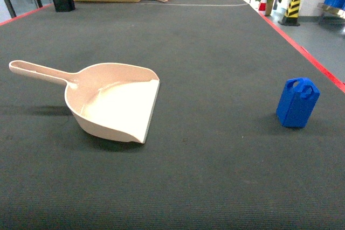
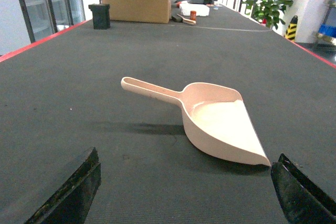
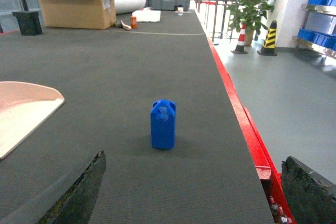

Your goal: Place part in tray to right shelf

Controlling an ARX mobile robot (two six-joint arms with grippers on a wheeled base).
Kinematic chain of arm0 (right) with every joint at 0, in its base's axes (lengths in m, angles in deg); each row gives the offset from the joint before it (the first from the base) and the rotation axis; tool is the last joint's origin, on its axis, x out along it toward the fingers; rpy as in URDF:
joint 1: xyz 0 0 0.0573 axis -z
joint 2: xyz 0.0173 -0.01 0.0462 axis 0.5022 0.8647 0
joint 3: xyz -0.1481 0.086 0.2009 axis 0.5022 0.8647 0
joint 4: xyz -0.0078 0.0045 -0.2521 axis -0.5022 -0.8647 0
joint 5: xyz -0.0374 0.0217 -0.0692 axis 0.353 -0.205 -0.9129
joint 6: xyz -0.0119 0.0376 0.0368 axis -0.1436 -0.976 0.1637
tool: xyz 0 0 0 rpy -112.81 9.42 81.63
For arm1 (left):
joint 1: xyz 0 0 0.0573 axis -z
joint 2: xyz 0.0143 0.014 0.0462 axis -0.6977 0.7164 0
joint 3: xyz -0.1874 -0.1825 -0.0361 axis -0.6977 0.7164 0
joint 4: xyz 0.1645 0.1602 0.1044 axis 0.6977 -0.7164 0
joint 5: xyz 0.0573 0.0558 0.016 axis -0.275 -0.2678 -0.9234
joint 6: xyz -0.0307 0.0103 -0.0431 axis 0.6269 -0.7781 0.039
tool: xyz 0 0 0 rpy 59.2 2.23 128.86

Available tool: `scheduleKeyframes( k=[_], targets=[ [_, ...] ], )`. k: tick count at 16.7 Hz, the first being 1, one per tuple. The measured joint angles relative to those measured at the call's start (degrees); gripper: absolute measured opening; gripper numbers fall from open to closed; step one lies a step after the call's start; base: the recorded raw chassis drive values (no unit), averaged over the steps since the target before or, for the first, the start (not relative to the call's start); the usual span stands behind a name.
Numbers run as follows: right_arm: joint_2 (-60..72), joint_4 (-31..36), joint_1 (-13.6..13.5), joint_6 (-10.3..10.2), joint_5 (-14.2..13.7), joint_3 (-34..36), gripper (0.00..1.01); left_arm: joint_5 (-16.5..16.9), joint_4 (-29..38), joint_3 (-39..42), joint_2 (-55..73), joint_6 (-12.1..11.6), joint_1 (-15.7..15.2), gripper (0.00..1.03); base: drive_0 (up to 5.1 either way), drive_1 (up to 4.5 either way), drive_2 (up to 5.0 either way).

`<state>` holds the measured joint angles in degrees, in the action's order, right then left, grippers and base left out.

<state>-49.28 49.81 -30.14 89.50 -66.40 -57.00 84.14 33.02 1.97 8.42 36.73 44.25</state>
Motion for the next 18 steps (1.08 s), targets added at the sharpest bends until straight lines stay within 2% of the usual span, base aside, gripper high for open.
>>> scheduleKeyframes(
  k=[3,4,5,6,7,10,11,12,13,15,16,18],
  targets=[
    [0.0,0.0,0.0,0.0,0.0,0.0,0.98,0.0,0.0,0.0,0.0,0.0,0.0,0.98,0.0,0.0,0.0],
    [0.0,0.0,0.0,0.0,0.0,0.0,0.98,-1.2,-0.7,-0.1,0.2,0.2,0.5,0.98,0.0,0.0,0.0],
    [0.0,0.0,0.0,0.0,0.0,0.0,0.98,-9.2,-3.1,-1.0,2.9,2.4,4.7,0.98,0.0,0.0,0.0],
    [0.0,0.0,0.0,0.0,0.0,0.0,0.98,-11.0,-1.1,-1.6,6.8,4.5,6.0,0.98,0.0,0.0,0.0],
    [0.0,0.0,0.0,0.0,0.0,0.0,0.98,-10.6,4.0,-2.2,11.8,7.4,5.5,0.98,0.0,0.0,0.0],
    [0.0,0.0,0.0,0.0,0.0,0.0,0.98,-2.4,27.4,-6.5,37.4,18.8,2.7,0.98,0.0,0.0,0.0],
    [0.0,0.0,0.0,0.0,0.0,0.0,0.98,0.3,35.4,-9.1,47.5,23.8,0.5,0.98,0.0,0.0,0.0],
    [0.0,0.0,0.0,0.0,0.0,0.0,0.98,2.3,42.9,-12.8,58.9,30.3,-0.7,0.98,0.0,0.0,0.0],
    [0.0,0.0,0.0,0.0,0.0,0.0,0.98,4.4,48.2,-16.2,68.2,35.5,-1.6,0.98,0.0,0.0,0.0],
    [0.0,0.0,0.0,0.0,0.0,0.0,0.98,6.1,55.8,-24.6,87.0,43.9,-2.7,0.98,0.0,0.0,0.0],
    [0.0,0.0,0.0,0.0,0.0,0.0,0.98,6.8,56.2,-28.2,94.1,46.5,-3.3,0.98,0.0,0.0,0.0],
    [0.0,0.0,0.0,0.0,0.0,0.0,0.98,6.9,55.2,-28.0,98.9,49.5,-3.5,0.98,0.0,0.0,0.0]
  ],
)
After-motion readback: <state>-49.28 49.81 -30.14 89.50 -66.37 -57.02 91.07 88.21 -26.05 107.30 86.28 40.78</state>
